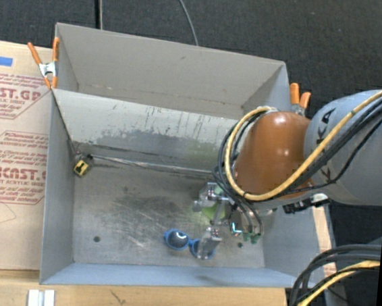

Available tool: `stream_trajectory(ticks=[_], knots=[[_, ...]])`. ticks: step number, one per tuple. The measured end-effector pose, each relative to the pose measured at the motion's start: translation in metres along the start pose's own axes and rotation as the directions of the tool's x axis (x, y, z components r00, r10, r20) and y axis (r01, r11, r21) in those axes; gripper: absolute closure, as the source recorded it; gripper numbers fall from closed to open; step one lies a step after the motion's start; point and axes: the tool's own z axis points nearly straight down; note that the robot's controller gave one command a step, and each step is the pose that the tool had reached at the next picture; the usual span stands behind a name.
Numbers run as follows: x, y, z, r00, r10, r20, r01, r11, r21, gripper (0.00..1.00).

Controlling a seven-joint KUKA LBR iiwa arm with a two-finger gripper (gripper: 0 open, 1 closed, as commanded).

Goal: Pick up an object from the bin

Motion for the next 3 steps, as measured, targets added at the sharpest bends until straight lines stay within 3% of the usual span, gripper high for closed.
stream_trajectory(ticks=[1, 2, 3], knots=[[-0.008, -0.01, 0.078, 0.993, -0.115, 0.011, 0.115, 0.993, 0.001, 0.0], [-0.007, -0.01, 0.076, 0.993, -0.114, 0.009, 0.114, 0.993, 0.001, 1.0], [-0.025, -0.028, -0.077, 0.987, -0.157, 0.018, 0.157, 0.988, 0.004, 1.0]])
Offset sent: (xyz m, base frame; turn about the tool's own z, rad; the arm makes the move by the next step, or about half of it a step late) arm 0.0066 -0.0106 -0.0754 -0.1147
